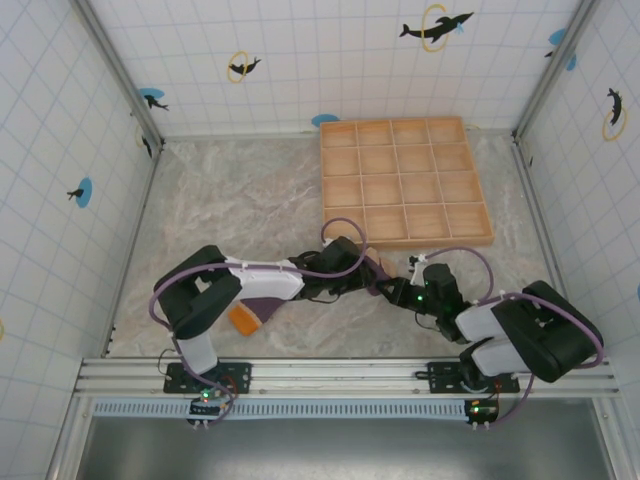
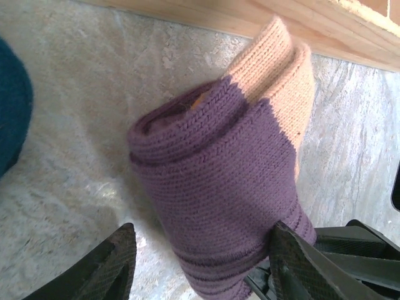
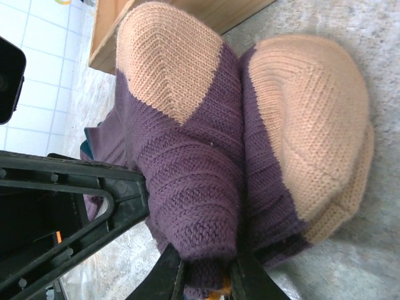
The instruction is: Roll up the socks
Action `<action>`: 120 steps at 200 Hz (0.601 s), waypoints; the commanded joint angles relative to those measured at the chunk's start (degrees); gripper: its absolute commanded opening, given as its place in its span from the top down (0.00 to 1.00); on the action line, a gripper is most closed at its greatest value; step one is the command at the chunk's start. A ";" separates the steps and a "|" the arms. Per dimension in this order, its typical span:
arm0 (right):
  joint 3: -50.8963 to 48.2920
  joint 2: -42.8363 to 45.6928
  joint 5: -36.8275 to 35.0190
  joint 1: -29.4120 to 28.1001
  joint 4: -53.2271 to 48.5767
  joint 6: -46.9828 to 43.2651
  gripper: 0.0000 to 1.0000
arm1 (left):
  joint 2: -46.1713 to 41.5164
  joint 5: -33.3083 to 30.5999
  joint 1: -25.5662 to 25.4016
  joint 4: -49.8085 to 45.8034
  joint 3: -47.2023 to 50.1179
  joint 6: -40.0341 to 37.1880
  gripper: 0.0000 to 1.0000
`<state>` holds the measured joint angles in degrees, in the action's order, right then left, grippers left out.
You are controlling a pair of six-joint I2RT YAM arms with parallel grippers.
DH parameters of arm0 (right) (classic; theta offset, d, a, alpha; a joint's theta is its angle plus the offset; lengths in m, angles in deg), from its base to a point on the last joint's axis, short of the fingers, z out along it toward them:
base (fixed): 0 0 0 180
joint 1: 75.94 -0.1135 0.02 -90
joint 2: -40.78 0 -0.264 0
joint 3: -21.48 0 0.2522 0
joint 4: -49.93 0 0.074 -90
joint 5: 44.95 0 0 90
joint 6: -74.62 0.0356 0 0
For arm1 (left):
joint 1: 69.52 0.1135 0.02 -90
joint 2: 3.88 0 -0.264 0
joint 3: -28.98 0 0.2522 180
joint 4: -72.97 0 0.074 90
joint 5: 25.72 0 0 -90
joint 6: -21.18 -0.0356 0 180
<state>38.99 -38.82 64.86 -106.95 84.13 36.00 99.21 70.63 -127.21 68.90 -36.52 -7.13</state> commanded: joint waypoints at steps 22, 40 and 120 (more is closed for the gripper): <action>-2.83 -3.36 1.01 0.90 -11.51 2.53 1.00 | 3.96 -0.69 0.77 2.29 -1.49 -0.49 0.46; -3.70 -3.82 1.72 1.27 -8.68 3.46 1.00 | 5.53 -0.82 1.15 2.49 -2.06 -0.40 0.52; -1.97 8.33 2.69 1.41 -17.73 -3.32 0.52 | 6.54 -2.18 2.06 -8.94 -7.86 -2.12 0.88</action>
<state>37.77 -35.32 66.89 -105.18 81.55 37.39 103.96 72.12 -126.49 69.08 -41.81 -7.50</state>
